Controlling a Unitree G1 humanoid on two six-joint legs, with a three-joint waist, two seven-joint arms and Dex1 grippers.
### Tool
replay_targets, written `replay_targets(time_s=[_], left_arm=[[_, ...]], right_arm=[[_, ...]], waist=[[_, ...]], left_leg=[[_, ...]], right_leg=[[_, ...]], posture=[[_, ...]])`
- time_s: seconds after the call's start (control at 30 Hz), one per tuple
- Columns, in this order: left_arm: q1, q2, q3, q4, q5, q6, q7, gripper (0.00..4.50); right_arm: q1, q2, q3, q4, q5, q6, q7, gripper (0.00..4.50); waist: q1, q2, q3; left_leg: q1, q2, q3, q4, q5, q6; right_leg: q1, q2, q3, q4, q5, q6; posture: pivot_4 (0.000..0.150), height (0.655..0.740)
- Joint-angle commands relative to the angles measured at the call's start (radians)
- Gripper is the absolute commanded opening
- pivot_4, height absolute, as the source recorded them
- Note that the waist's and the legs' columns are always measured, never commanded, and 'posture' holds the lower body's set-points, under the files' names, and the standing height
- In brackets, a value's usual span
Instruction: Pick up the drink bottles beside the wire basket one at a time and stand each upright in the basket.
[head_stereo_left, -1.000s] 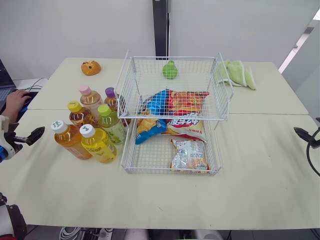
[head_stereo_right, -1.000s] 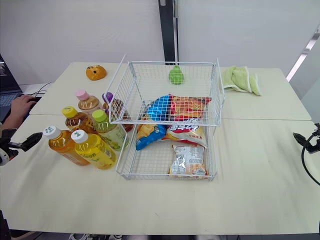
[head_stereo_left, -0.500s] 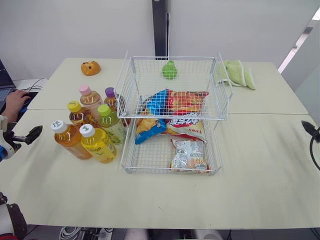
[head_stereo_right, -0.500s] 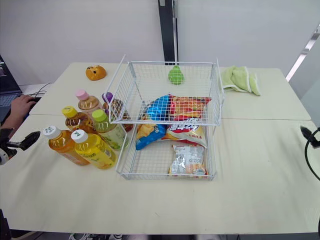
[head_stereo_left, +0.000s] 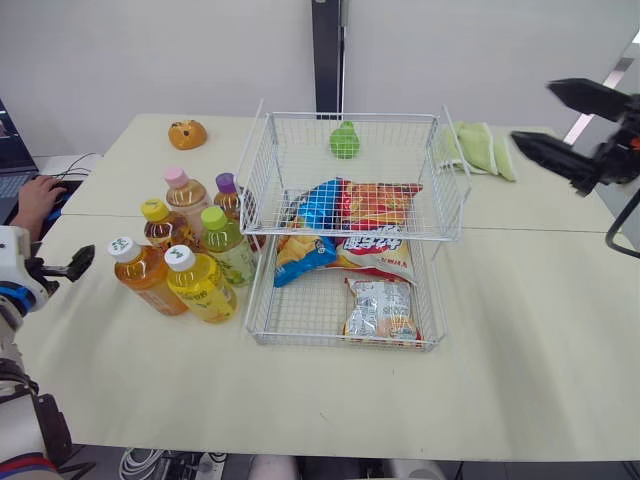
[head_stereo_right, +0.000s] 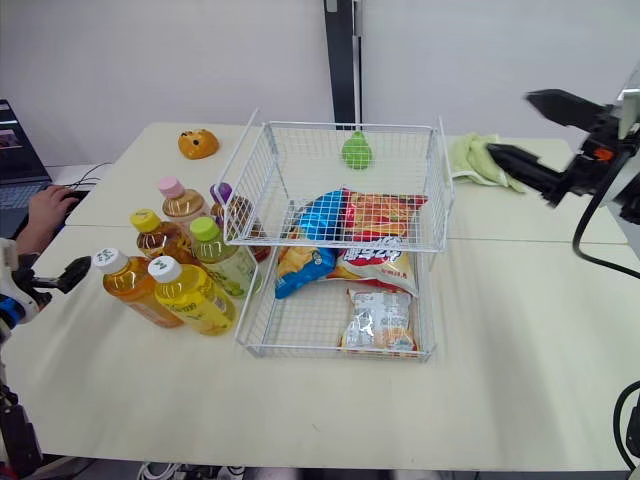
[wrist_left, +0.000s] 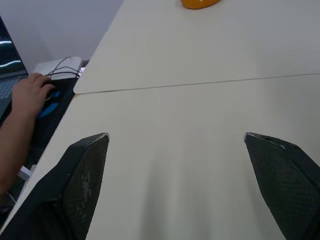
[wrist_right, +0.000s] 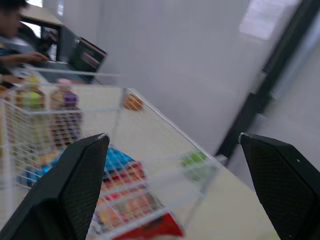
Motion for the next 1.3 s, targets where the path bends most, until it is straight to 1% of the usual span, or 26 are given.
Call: replay_targets(time_s=[0.03, 0.13, 0.2, 0.3, 0.4, 0.47, 0.6, 0.63, 0.73, 0.77, 0.83, 0.9, 0.97, 1.07, 1.17, 1.2, 1.27, 1.3], left_arm=[[-0.013, 0.012, 0.014, -0.006, -0.019, 0.006, -0.024, 4.50], [-0.016, 0.013, 0.023, -0.005, -0.027, 0.007, -0.031, 4.50], [-0.016, 0.015, 0.036, -0.012, -0.043, 0.014, -0.046, 4.50], [-0.006, 0.024, 0.060, -0.034, -0.080, 0.040, -0.097, 4.50], [0.038, 0.043, 0.098, -0.079, -0.128, 0.087, -0.161, 4.50], [0.073, 0.050, 0.118, -0.117, -0.150, 0.106, -0.179, 4.50], [0.189, 0.053, 0.186, -0.266, -0.219, 0.168, -0.210, 4.50], [0.246, 0.048, 0.218, -0.352, -0.245, 0.198, -0.212, 4.50], [0.511, -0.009, 0.392, -0.761, -0.363, 0.370, -0.169, 4.50], [0.577, -0.031, 0.438, -0.865, -0.394, 0.417, -0.149, 4.50], [0.741, -0.108, 0.561, -1.118, -0.491, 0.538, -0.095, 4.50], [0.896, -0.188, 0.665, -1.312, -0.569, 0.619, -0.064, 4.50], [1.000, -0.250, 0.730, -1.434, -0.634, 0.670, -0.041, 4.50], [1.122, -0.344, 0.783, -1.610, -0.739, 0.715, 0.003, 4.50], [1.158, -0.375, 0.787, -1.678, -0.796, 0.728, 0.053, 4.50], [1.165, -0.390, 0.775, -1.708, -0.808, 0.727, 0.073, 4.50], [1.161, -0.403, 0.745, -1.744, -0.814, 0.719, 0.108, 4.50], [1.140, -0.394, 0.716, -1.742, -0.796, 0.714, 0.126, 4.50]], right_arm=[[-0.068, 0.021, -0.012, -0.159, 0.259, 0.158, -0.116, 4.46], [-0.098, 0.051, 0.010, -0.235, 0.463, 0.239, -0.221, 4.46], [-0.081, 0.062, 0.027, -0.269, 0.520, 0.259, -0.255, 4.46], [-0.045, 0.070, 0.053, -0.301, 0.523, 0.262, -0.254, 4.46], [-0.016, 0.086, 0.101, -0.318, 0.441, 0.231, -0.191, 4.46], [-0.019, 0.101, 0.125, -0.310, 0.398, 0.209, -0.164, 4.46], [-0.037, 0.131, 0.168, -0.271, 0.308, 0.167, -0.102, 4.46], [-0.041, 0.136, 0.181, -0.258, 0.284, 0.157, -0.082, 4.46], [-0.067, 0.158, 0.228, -0.208, 0.209, 0.124, -0.013, 4.46], [-0.071, 0.163, 0.236, -0.198, 0.193, 0.117, 0.004, 4.46], [-0.087, 0.177, 0.257, -0.173, 0.157, 0.100, 0.041, 4.46], [-0.109, 0.195, 0.277, -0.144, 0.129, 0.088, 0.071, 4.46], [-0.132, 0.218, 0.290, -0.118, 0.112, 0.083, 0.092, 4.46], [-0.167, 0.253, 0.314, -0.076, 0.084, 0.076, 0.122, 4.46], [-0.176, 0.269, 0.314, -0.064, 0.065, 0.076, 0.141, 4.46], [-0.156, 0.256, 0.292, -0.088, 0.078, 0.082, 0.150, 4.46], [-0.127, 0.239, 0.263, -0.124, 0.097, 0.092, 0.158, 4.46], [-0.121, 0.236, 0.257, -0.134, 0.104, 0.098, 0.159, 4.46]], waist=[[0.001, -0.001, 0.000], [0.002, -0.004, -0.003], [0.003, -0.007, -0.005], [0.003, -0.009, -0.006], [0.000, -0.010, -0.006], [-0.001, -0.010, -0.006], [-0.004, -0.010, -0.006], [-0.005, -0.010, -0.006], [-0.012, -0.011, -0.007], [-0.016, -0.011, -0.007], [-0.018, -0.011, -0.007], [-0.020, -0.011, -0.007], [-0.021, -0.011, -0.007], [-0.020, -0.011, -0.007], [-0.001, -0.011, -0.007], [0.005, -0.011, -0.008], [0.010, -0.012, -0.008], [0.011, -0.012, -0.008]], left_leg=[[-0.002, 0.000, 0.000, 0.001, 0.000, 0.001], [-0.011, 0.000, 0.000, 0.003, 0.000, 0.001], [-0.014, 0.000, -0.002, 0.004, 0.000, 0.001], [-0.016, 0.000, -0.002, 0.004, 0.000, 0.002], [-0.016, 0.000, -0.001, 0.004, -0.001, 0.002], [-0.015, 0.000, -0.001, 0.004, -0.001, 0.002], [-0.016, 0.001, -0.002, 0.004, -0.001, 0.002], [-0.016, 0.001, -0.002, 0.004, -0.001, 0.002], [-0.016, 0.001, -0.002, 0.003, -0.001, 0.002], [-0.016, 0.001, -0.002, 0.003, -0.001, 0.002], [-0.016, 0.001, -0.002, 0.003, -0.001, 0.002], [-0.015, 0.001, -0.003, 0.003, -0.001, 0.002], [-0.014, 0.000, -0.003, 0.002, -0.001, 0.002], [-0.014, 0.000, -0.005, 0.002, -0.001, 0.002], [-0.014, -0.001, -0.008, 0.002, -0.003, 0.005], [-0.014, -0.001, -0.009, 0.002, -0.003, 0.006], [-0.015, -0.001, -0.009, 0.003, -0.003, 0.006], [-0.015, -0.001, -0.010, 0.003, -0.003, 0.006]], right_leg=[[-0.001, 0.000, 0.000, 0.000, 0.000, 0.000], [-0.012, -0.001, 0.000, 0.003, 0.000, 0.000], [-0.014, 0.000, -0.002, 0.003, 0.000, -0.001], [-0.014, -0.001, -0.002, 0.002, 0.000, -0.001], [-0.014, -0.001, -0.002, 0.002, 0.000, -0.001], [-0.014, 0.000, -0.002, 0.002, 0.000, -0.001], [-0.015, 0.000, -0.002, 0.002, 0.000, -0.001], [-0.015, 0.000, -0.002, 0.002, 0.000, -0.001], [-0.015, 0.000, -0.002, 0.002, 0.000, -0.001], [-0.015, -0.001, -0.002, 0.002, 0.000, -0.001], [-0.014, -0.001, -0.002, 0.001, 0.000, 0.000], [-0.014, -0.001, -0.002, 0.001, 0.000, 0.000], [-0.013, -0.001, -0.002, 0.001, 0.000, 0.000], [-0.013, -0.001, -0.003, 0.002, 0.000, -0.001], [-0.012, 0.000, -0.004, 0.002, 0.000, -0.001], [-0.012, 0.000, -0.005, 0.002, 0.000, -0.001], [-0.011, 0.000, -0.005, 0.001, 0.000, -0.001], [-0.011, 0.000, -0.005, 0.001, 0.000, -0.001]], posture=[[0.150, 0.7400], [0.150, 0.7400], [0.150, 0.7400], [0.150, 0.7400], [0.150, 0.7400], [0.150, 0.7400], [0.150, 0.7400], [0.150, 0.7400], [0.150, 0.7400], [0.150, 0.7400], [0.150, 0.7400], [0.150, 0.7400], [0.150, 0.7400], [0.150, 0.7400], [0.150, 0.7400], [0.150, 0.7400], [0.150, 0.7400], [0.150, 0.7400]])
